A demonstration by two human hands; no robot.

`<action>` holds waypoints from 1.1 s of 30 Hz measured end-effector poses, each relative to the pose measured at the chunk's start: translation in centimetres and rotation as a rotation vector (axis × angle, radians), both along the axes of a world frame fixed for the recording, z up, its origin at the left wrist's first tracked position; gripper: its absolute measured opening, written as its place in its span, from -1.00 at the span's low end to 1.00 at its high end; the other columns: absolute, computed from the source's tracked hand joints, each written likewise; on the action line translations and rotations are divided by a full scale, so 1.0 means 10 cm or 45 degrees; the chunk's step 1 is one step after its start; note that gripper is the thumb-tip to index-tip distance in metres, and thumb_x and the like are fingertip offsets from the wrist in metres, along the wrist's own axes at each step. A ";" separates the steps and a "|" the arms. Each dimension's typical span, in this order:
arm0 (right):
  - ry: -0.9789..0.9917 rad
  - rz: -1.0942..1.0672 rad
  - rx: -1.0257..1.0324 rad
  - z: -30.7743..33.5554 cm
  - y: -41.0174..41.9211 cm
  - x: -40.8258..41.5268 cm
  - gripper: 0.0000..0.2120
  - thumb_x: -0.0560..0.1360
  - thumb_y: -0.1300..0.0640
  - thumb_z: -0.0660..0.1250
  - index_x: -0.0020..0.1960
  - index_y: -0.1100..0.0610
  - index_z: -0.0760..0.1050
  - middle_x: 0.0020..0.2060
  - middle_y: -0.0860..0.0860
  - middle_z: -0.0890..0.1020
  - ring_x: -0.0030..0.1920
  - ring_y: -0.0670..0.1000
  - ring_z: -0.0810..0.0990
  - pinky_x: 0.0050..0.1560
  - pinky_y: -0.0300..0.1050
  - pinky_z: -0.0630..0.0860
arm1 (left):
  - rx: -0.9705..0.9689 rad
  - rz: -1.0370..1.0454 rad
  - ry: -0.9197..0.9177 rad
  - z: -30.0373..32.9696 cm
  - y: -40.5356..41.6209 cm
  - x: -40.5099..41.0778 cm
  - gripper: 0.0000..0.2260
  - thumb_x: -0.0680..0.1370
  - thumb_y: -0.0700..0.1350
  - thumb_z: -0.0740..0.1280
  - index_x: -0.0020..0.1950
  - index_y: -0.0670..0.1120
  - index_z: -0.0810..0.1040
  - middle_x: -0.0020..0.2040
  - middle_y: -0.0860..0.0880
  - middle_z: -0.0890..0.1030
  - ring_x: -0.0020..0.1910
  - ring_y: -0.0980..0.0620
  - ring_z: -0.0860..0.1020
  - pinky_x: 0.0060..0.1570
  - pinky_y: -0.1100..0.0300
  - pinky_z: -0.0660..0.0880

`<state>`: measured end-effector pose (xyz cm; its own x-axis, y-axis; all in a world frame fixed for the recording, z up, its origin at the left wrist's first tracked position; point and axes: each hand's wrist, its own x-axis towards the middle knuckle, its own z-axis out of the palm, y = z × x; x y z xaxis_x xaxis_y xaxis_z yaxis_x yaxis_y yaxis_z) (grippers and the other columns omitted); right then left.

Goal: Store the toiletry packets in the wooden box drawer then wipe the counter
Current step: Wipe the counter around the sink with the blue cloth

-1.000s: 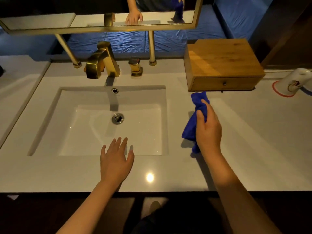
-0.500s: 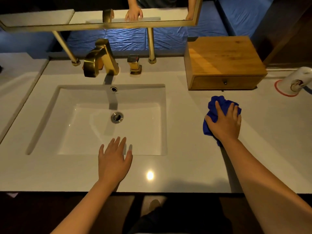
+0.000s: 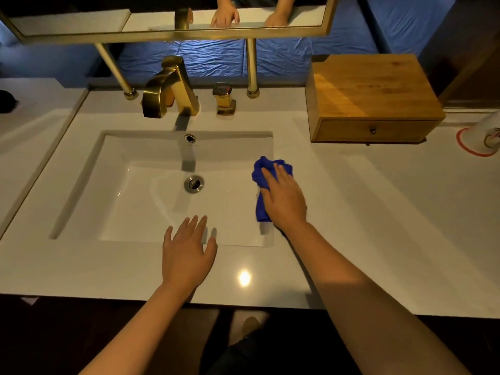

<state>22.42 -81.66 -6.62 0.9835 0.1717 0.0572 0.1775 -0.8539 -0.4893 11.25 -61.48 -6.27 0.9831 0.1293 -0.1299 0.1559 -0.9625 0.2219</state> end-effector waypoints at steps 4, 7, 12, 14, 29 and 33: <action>0.083 0.014 0.419 0.10 0.14 -0.25 -0.56 0.60 0.15 0.11 0.46 0.06 0.19 0.47 0.12 0.27 0.40 0.11 0.32 0.34 -0.13 0.27 | 0.001 0.007 -0.006 0.01 0.00 -0.01 -0.43 0.53 0.19 -0.10 0.47 0.01 0.26 0.48 -0.02 0.33 0.49 0.03 0.23 0.49 0.00 -0.04; 0.007 -0.266 0.672 0.19 -0.08 -0.29 -0.54 0.59 0.13 0.13 0.47 0.02 0.18 0.44 0.13 0.30 0.37 0.11 0.34 0.32 -0.10 0.30 | 0.000 0.011 -0.003 0.00 0.00 -0.01 -0.43 0.53 0.19 -0.10 0.47 0.01 0.26 0.48 -0.02 0.32 0.50 0.04 0.21 0.49 0.01 -0.05; -0.046 -0.567 0.153 0.14 -0.71 -0.05 -0.53 0.59 0.08 0.12 0.47 0.10 0.17 0.49 0.21 0.19 0.49 0.19 0.12 0.47 0.10 0.14 | 0.002 0.013 -0.004 0.00 0.00 0.00 -0.44 0.53 0.19 -0.10 0.47 0.02 0.25 0.49 -0.01 0.31 0.50 0.04 0.20 0.49 0.01 -0.06; 0.030 -0.521 -0.118 0.05 -0.76 0.07 -0.51 0.58 0.03 0.12 0.48 0.11 0.16 0.49 0.23 0.16 0.50 0.22 0.06 0.49 0.14 0.06 | -0.002 0.013 0.001 0.00 -0.01 0.00 -0.44 0.53 0.18 -0.10 0.48 0.02 0.25 0.49 -0.01 0.31 0.50 0.04 0.20 0.49 0.01 -0.06; -0.062 0.250 -0.001 0.05 -0.19 0.63 -0.67 0.54 0.18 0.17 0.29 0.12 0.45 0.36 0.09 0.45 0.41 0.12 0.33 0.38 0.01 0.26 | -0.001 0.012 0.039 0.03 0.00 0.01 -0.46 0.53 0.14 -0.05 0.49 0.02 0.23 0.49 0.01 0.31 0.50 0.05 0.19 0.50 0.02 -0.06; -0.091 0.311 0.076 0.07 0.03 0.30 -0.72 0.53 0.20 0.16 0.21 0.11 0.48 0.20 0.09 0.56 0.10 0.15 0.52 0.09 -0.03 0.42 | 0.002 0.012 0.033 0.02 0.02 0.00 -0.46 0.53 0.16 -0.05 0.48 0.01 0.24 0.48 -0.01 0.33 0.50 0.03 0.21 0.49 0.00 -0.04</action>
